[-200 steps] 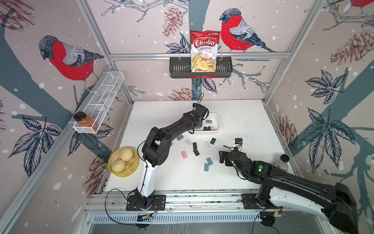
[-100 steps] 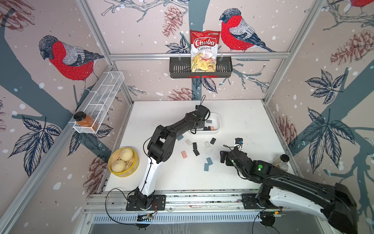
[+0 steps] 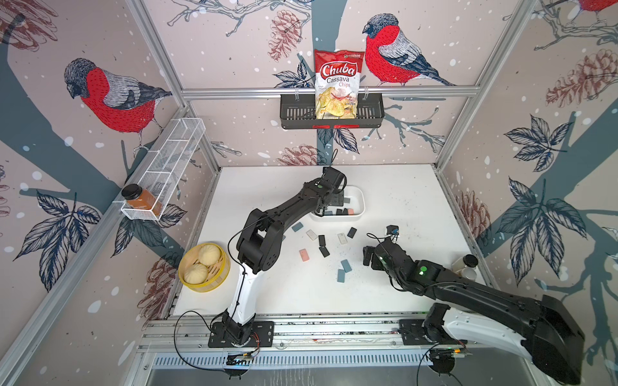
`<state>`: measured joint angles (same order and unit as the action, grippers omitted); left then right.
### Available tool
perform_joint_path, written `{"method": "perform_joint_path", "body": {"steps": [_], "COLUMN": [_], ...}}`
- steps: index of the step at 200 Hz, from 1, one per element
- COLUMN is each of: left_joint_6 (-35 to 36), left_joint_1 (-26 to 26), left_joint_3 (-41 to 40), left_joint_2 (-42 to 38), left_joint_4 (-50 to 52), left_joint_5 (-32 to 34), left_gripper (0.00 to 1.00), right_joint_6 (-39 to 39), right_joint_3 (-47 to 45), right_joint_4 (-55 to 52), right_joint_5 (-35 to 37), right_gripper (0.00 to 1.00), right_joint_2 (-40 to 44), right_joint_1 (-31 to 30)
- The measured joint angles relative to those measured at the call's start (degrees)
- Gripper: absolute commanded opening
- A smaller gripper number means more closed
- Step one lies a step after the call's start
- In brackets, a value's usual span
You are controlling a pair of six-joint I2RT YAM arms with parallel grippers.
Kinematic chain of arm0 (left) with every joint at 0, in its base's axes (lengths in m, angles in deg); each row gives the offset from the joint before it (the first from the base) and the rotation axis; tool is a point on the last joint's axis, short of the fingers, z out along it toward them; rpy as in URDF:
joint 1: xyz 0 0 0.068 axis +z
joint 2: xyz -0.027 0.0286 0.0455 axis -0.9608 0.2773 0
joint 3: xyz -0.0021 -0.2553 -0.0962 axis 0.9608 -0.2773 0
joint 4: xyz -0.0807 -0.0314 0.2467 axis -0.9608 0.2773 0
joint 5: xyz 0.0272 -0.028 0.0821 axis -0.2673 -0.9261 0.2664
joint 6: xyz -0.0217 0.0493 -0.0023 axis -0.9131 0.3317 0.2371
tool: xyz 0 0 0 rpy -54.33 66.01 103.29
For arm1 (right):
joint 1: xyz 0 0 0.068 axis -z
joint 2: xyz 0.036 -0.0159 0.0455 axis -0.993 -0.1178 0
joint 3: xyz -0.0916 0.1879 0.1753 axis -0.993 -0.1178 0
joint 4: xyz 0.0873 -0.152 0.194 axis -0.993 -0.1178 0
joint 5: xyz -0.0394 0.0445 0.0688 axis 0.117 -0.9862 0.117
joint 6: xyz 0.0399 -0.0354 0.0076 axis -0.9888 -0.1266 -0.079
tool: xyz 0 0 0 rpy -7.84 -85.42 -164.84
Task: Put the eraser in the storage box
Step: Place the eraser in the storage box, then pick up the eraser from the center of the board.
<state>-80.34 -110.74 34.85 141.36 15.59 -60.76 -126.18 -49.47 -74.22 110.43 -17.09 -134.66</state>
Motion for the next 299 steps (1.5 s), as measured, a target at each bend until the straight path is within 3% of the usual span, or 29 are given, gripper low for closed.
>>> {"method": "perform_joint_path", "body": {"steps": [54, 105, 165, 222, 299], "left_joint_6": [-2.9, -7.1, -11.3, -12.1, -12.7], "left_joint_1": [0.0, 0.0, -0.5, -0.5, -0.5], "left_joint_3": [-13.3, -29.0, -43.8, -51.7, -54.6], "left_joint_2": [-13.8, -29.9, -45.2, -52.0, -52.9], "left_joint_4": [-0.1, -0.3, -0.3, -0.3, -0.4], "left_joint_5": [0.0, 0.0, 0.8, 1.9, 1.7], "left_gripper": [0.96, 0.96, 0.96, 0.96, 0.96], "right_joint_6": [1.6, 3.2, 3.8, 3.1, 1.6], "right_joint_3": [4.0, 15.2, 24.7, 28.3, 31.0], "right_joint_4": [3.5, 4.0, 3.9, 2.6, 0.6], "right_joint_5": [-3.1, -4.9, -6.3, -6.3, -5.7], "right_gripper": [1.0, 0.99, 0.94, 0.84, 0.71], "right_joint_2": [-10.0, -26.5, -38.6, -44.3, -47.0], "right_joint_1": [4.9, 7.0, 8.3, 8.4, 8.4]}}
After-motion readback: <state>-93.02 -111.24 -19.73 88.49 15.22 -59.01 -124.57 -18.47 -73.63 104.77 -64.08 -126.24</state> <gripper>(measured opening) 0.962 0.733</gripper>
